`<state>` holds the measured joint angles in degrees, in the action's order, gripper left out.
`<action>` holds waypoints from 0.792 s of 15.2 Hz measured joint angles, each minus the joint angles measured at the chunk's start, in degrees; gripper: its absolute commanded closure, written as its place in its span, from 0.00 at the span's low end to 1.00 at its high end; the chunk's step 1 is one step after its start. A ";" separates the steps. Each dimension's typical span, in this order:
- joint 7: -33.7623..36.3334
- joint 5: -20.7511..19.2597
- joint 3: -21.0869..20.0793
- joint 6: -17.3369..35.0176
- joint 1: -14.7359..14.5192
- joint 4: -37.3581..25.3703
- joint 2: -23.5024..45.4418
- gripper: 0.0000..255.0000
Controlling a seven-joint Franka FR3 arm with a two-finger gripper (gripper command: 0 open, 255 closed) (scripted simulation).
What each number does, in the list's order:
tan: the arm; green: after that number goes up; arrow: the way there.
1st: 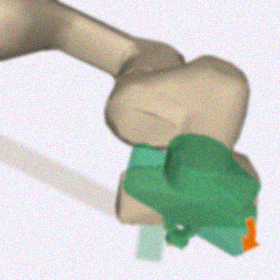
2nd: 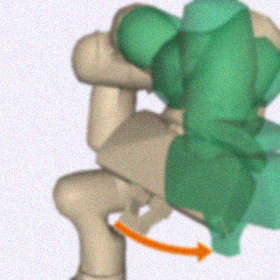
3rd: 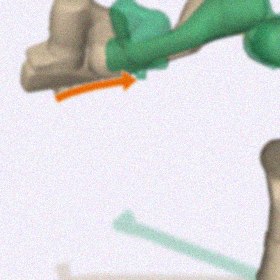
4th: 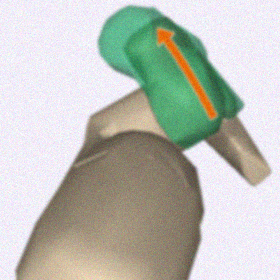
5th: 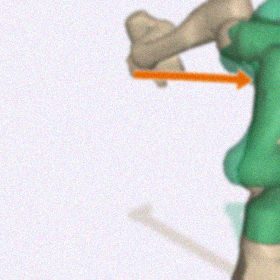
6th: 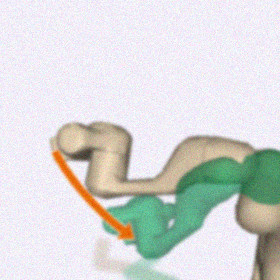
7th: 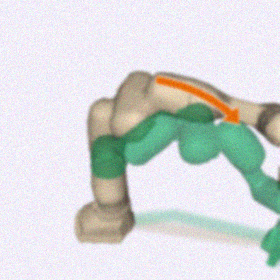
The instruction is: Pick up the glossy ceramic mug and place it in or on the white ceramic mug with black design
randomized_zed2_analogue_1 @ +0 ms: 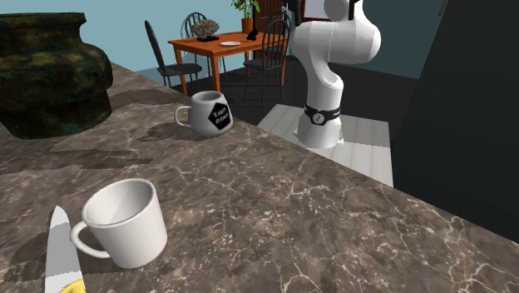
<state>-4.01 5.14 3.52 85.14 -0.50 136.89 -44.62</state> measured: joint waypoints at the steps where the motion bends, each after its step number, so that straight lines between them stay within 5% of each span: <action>1: 0.00 0.00 0.00 0.00 0.00 0.00 0.00 0.00; 12: -3.70 -3.57 1.91 16.30 0.80 -4.04 18.54 0.00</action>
<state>-7.72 1.57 5.44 101.44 0.30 132.85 -26.08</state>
